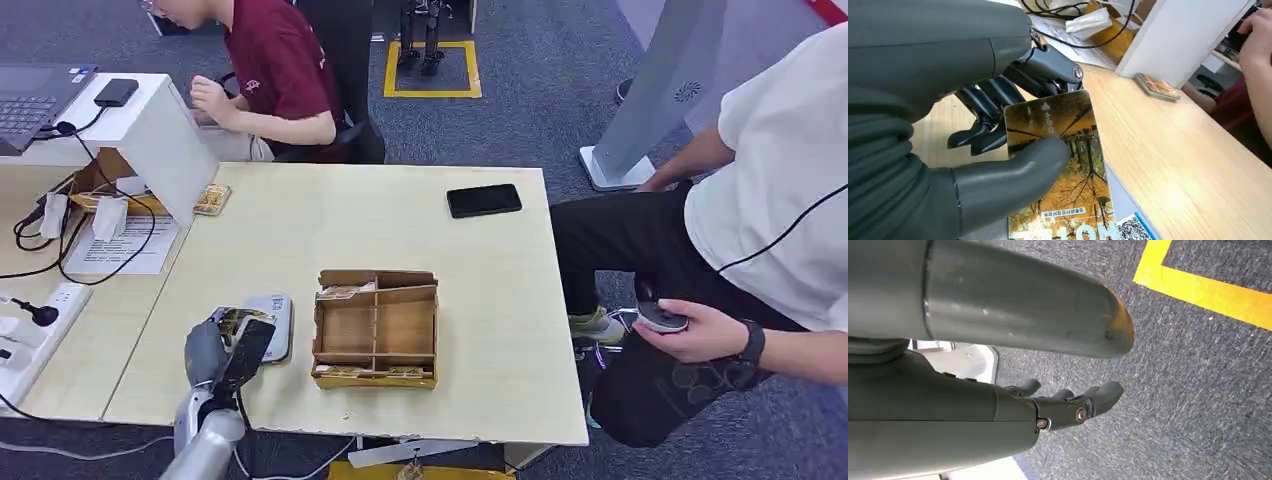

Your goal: Pass the card to the sensor for recognition and then transmit it.

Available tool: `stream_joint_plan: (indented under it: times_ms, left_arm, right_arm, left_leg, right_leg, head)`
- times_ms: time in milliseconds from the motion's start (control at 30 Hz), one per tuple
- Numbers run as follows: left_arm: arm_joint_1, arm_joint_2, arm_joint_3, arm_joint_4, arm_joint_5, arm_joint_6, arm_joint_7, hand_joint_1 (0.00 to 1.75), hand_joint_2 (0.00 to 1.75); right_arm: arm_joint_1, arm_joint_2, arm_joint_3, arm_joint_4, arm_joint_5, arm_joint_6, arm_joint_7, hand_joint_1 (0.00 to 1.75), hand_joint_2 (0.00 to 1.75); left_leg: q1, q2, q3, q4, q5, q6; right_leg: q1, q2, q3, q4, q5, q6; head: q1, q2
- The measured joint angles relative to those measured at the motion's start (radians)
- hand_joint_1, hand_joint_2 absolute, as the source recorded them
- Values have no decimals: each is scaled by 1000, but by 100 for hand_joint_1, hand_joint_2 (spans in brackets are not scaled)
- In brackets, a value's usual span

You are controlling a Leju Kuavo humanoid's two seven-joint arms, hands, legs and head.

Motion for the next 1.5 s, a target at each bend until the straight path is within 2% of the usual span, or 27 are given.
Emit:
stream_joint_plan:
  times_ms: [133, 200, 300, 400, 500, 600, 767, 933, 1067, 1133, 1233, 1300, 1333, 1367, 1400, 1500]
  left_arm:
    - [-9, -1, 5, 18, 6, 1, -16, 175, 175]
    - [-8, -7, 13, 18, 50, -22, -65, 175, 175]
    - [7, -24, 29, -12, 209, -144, -159, 175, 175]
    - [40, -48, 37, -98, 354, -251, -165, 175, 175]
    - [65, -66, 45, -189, 511, -307, -170, 175, 175]
    - [72, -73, 45, -279, 564, -308, -177, 175, 175]
    - [79, -76, 46, -359, 602, -298, -197, 175, 175]
    - [65, -75, 59, -440, 656, -263, -214, 175, 175]
    - [37, -72, 76, -468, 652, -189, -240, 175, 175]
    - [15, -67, 85, -468, 613, -126, -269, 175, 175]
    - [-22, -54, 87, -457, 478, -2, -304, 175, 175]
    - [-44, -44, 87, -447, 451, 15, -309, 175, 175]
    - [-50, -39, 87, -439, 404, 33, -317, 175, 175]
    - [-54, -39, 95, -436, 325, 49, -339, 175, 175]
    - [-62, -43, 117, -433, 188, 58, -361, 175, 175]
    - [-92, -61, 214, -436, -337, 66, -382, 175, 175]
  right_arm:
    - [0, 0, 2, 0, 0, 0, 0, 0, 0]
    - [0, 0, 7, 0, 0, 0, 0, 0, 0]
    - [0, 0, 9, 0, 0, 0, 0, 0, 0]
    - [1, 0, 11, 0, 0, -2, -1, 0, 0]
    - [2, 0, 15, 0, 0, -11, -1, 0, 0]
    - [1, 0, 15, 0, 0, -15, -1, 0, 0]
    - [1, 0, 17, 0, 0, -15, -1, 0, 0]
    - [1, 0, 23, 0, 0, -15, 0, 0, 0]
    - [1, 0, 37, 0, 0, -12, 0, 0, 0]
    - [1, 0, 49, 0, 0, -10, 0, 0, 0]
    - [0, 0, 71, 0, 0, 0, 0, 0, 0]
    - [-1, 0, 78, 0, 0, 2, 0, 0, 0]
    - [-1, 0, 83, 0, 0, 4, 0, 0, 0]
    - [0, 0, 91, 0, 0, 8, -1, 0, 0]
    - [0, 0, 100, 0, 0, 8, -5, 0, 0]
    - [-3, 0, 124, 0, 0, 19, -11, 0, 0]
  left_leg:
    - [0, 0, 2, 0, 0, 0]
    - [0, 0, 2, 0, 0, 0]
    - [0, 0, 2, 0, 1, 0]
    - [0, 0, 2, 0, 1, 0]
    - [0, 0, 1, 0, 1, 0]
    - [0, 0, 1, 0, 1, 0]
    - [0, 0, 1, 0, 1, 0]
    - [0, 0, 1, 0, 1, 0]
    - [0, 0, 1, 0, 1, -1]
    - [0, -1, 1, 0, 1, -1]
    - [0, -1, 1, 0, 1, -1]
    - [0, 0, 1, 0, 1, -1]
    - [0, 0, 1, 0, 1, -1]
    - [0, 0, 1, 0, 1, -1]
    - [0, 0, 1, 0, 1, -1]
    - [0, 0, 1, 0, 1, -1]
  right_leg:
    - [0, 0, 1, 0, 0, 0]
    - [0, 0, 1, 0, 0, 0]
    - [0, 0, 2, 0, 0, 0]
    - [0, 0, 2, 0, 0, 0]
    - [0, 0, 1, 0, 0, 0]
    - [0, 0, 1, 0, 0, 0]
    - [0, 0, 1, 0, 0, 0]
    - [0, 0, 1, 0, 0, 0]
    - [0, 0, 1, 0, 0, 0]
    - [0, 0, 1, 0, 0, 0]
    - [0, 0, 1, 0, 0, 0]
    - [0, 0, 1, 0, 0, 0]
    - [0, 0, 1, 0, 0, 0]
    - [0, 0, 1, 0, 0, 0]
    - [0, 0, 0, 0, 0, 0]
    - [0, 0, 1, 0, 0, 0]
  head:
    - [0, 0]
    - [0, 0]
    - [0, 0]
    - [0, 0]
    - [0, 0]
    - [0, 0]
    - [0, 0]
    - [0, 0]
    - [0, 0]
    - [0, 0]
    - [0, 0]
    - [0, 0]
    - [0, 0]
    - [0, 0]
    - [0, 0]
    - [0, 0]
